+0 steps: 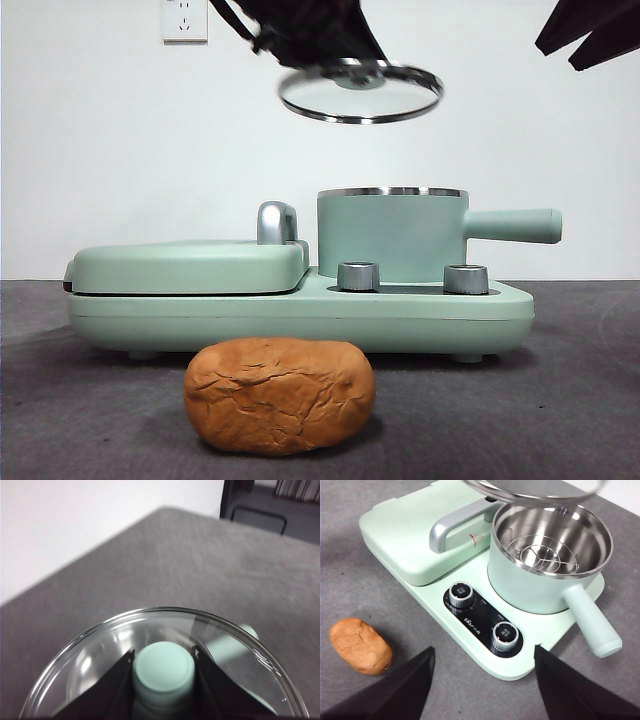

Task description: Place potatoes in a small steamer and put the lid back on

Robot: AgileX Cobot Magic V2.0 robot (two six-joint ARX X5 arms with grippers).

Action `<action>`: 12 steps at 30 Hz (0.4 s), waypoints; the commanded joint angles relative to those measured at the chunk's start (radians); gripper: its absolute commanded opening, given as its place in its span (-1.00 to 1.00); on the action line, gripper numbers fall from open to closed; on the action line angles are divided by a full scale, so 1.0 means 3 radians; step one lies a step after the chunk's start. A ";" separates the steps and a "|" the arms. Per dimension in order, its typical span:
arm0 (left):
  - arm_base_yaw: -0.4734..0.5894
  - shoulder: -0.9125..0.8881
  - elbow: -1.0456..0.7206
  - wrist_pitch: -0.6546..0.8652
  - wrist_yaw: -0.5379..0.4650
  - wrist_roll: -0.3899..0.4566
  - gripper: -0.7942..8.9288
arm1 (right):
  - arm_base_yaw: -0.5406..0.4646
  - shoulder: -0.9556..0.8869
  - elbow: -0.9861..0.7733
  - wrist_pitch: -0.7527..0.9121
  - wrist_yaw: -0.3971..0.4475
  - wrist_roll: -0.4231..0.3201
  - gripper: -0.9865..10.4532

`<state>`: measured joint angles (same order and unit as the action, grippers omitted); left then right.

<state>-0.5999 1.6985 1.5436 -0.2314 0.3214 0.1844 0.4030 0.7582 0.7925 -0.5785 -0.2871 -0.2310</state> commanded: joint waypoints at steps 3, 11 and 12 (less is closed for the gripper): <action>-0.0004 -0.0380 0.0086 -0.0498 -0.0038 0.0029 -0.81 | 0.0018 0.0019 0.0065 0.0031 -0.0004 0.0037 -0.27; 0.0160 -0.0877 -0.0042 -0.1301 -0.0281 0.0019 -0.80 | 0.0056 0.0022 0.0065 0.0028 -0.0216 0.0032 -0.27; 0.0187 -0.0955 -0.0107 -0.1315 -0.0289 0.0019 -0.80 | 0.0083 0.0031 0.0065 0.0031 -0.0214 0.0024 -0.27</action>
<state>-0.5385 1.4235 1.5032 -0.6415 0.2329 0.1841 0.4164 0.7586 0.7925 -0.5785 -0.3447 -0.2310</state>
